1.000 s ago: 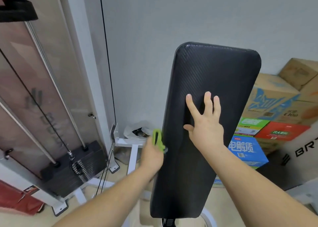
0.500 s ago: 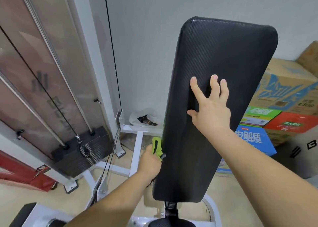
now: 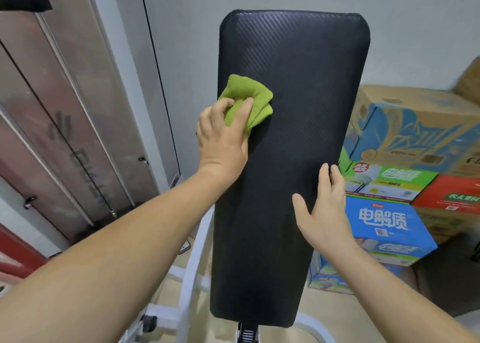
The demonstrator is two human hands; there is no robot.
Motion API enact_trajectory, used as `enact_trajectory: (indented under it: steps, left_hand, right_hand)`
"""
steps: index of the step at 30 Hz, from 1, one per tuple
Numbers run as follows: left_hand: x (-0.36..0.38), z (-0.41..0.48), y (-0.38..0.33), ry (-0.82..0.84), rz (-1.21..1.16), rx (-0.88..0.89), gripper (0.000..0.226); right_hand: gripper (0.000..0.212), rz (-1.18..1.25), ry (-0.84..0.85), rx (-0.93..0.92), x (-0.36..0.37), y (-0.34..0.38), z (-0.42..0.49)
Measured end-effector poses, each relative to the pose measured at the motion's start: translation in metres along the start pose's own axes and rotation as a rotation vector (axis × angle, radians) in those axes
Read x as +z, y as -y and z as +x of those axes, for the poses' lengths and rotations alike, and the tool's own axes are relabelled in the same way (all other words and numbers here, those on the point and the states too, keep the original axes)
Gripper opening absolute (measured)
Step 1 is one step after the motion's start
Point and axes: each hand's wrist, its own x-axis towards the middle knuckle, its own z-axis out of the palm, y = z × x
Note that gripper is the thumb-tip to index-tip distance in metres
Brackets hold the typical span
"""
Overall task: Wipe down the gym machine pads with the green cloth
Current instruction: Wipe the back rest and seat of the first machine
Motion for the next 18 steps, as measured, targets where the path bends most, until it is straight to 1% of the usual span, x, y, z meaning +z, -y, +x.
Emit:
enact_trajectory:
  steps: [2,3,5,6,8,10,11,12,14,16,18]
  left_hand:
    - [0.026,-0.022,-0.006,-0.103,0.056,0.025,0.061]
    - [0.034,-0.032,-0.007,-0.132,0.076,0.053,0.062]
    - [0.044,-0.056,-0.004,-0.135,0.102,0.12,0.067]
    - [0.053,-0.081,-0.002,-0.115,0.124,0.18,0.071]
    - [0.074,-0.133,0.006,-0.045,0.158,0.287,0.07]
    - [0.083,-0.173,0.01,-0.015,0.152,0.305,0.052]
    - [0.084,-0.178,0.01,-0.013,0.122,0.298,0.042]
    - [0.083,-0.177,0.007,-0.007,0.077,0.28,0.037]
    - [0.072,-0.172,-0.003,-0.001,-0.02,0.18,0.035]
    - [0.064,-0.184,-0.014,0.043,-0.135,0.094,0.034]
    - [0.062,-0.204,-0.021,0.049,-0.235,0.124,0.045]
  right_hand:
    - [0.086,0.004,-0.109,0.0,0.015,-0.02,-0.002]
    - [0.085,0.031,-0.146,0.047,0.023,-0.028,-0.001]
    - [0.082,0.167,-0.119,0.208,0.039,-0.038,0.0]
    - [0.081,0.265,-0.087,0.291,0.052,-0.047,-0.006]
    - [0.087,0.425,-0.055,0.38,0.074,-0.066,-0.011]
    - [0.1,0.506,-0.042,0.372,0.087,-0.084,-0.014]
    - [0.105,0.512,-0.036,0.34,0.089,-0.091,-0.013]
    - [0.108,0.501,-0.037,0.302,0.09,-0.096,-0.011]
    - [0.113,0.481,-0.048,0.237,0.092,-0.101,-0.011]
    - [0.111,0.474,-0.072,0.21,0.097,-0.102,-0.015]
    - [0.109,0.473,-0.084,0.204,0.099,-0.103,-0.017]
